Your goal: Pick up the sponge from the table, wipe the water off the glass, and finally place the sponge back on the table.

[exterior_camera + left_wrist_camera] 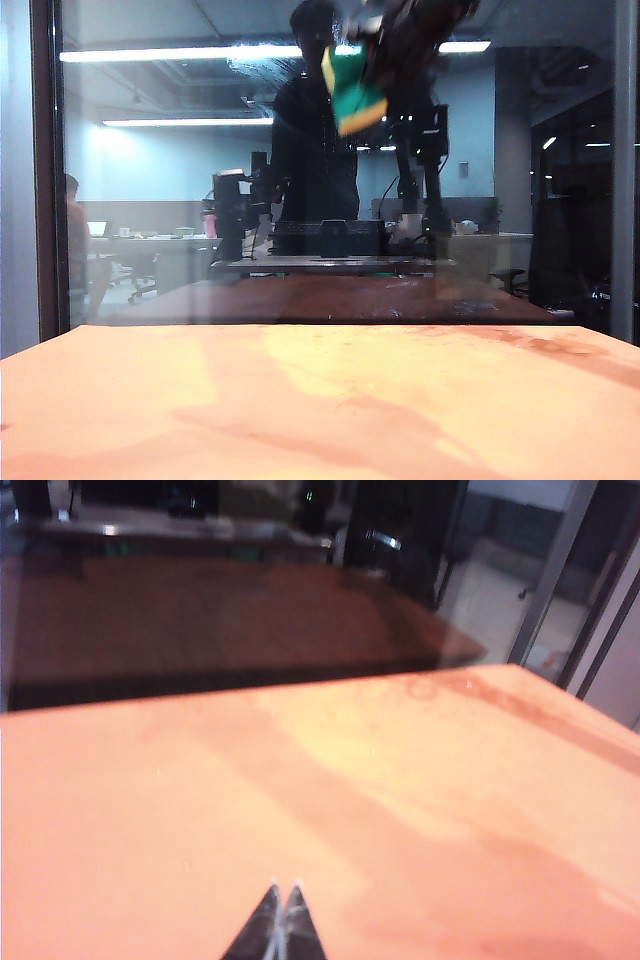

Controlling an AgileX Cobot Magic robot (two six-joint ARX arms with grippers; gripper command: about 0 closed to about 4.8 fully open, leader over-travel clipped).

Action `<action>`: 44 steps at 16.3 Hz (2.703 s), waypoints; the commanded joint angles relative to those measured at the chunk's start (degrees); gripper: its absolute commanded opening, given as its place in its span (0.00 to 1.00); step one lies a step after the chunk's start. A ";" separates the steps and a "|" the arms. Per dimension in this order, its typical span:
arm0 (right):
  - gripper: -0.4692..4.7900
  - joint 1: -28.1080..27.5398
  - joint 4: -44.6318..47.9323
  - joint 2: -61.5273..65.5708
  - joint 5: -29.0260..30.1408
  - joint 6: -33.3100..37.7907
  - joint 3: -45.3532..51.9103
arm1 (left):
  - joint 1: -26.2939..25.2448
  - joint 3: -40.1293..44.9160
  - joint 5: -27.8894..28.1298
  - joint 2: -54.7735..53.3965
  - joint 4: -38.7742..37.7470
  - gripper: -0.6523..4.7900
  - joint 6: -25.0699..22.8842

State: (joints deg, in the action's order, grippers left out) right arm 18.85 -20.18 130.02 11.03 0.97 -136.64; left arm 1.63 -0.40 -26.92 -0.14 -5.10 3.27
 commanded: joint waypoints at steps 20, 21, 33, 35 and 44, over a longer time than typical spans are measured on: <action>0.08 2.38 1.20 -2.29 -5.07 -0.07 -10.34 | 0.02 -0.13 0.17 0.00 -0.44 0.11 -0.24; 0.08 2.45 0.48 -1.92 -4.94 -0.09 -10.34 | 0.02 -0.13 0.15 0.00 -0.46 0.11 -0.24; 0.08 3.85 -6.56 5.44 -7.45 -0.11 -10.95 | 0.02 -0.13 0.17 0.00 -0.44 0.11 -0.24; 0.08 3.87 -6.60 5.11 -7.43 -0.11 -15.28 | 0.02 -0.13 0.20 0.00 -0.44 0.11 -0.24; 0.08 4.20 -7.37 5.75 -7.26 -0.11 -23.63 | 0.02 -0.13 0.37 0.00 -0.44 0.11 -0.24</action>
State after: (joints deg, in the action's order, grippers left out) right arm 22.79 -27.64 135.81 4.08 0.80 -160.13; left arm 1.63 -0.40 -26.72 -0.08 -6.24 3.27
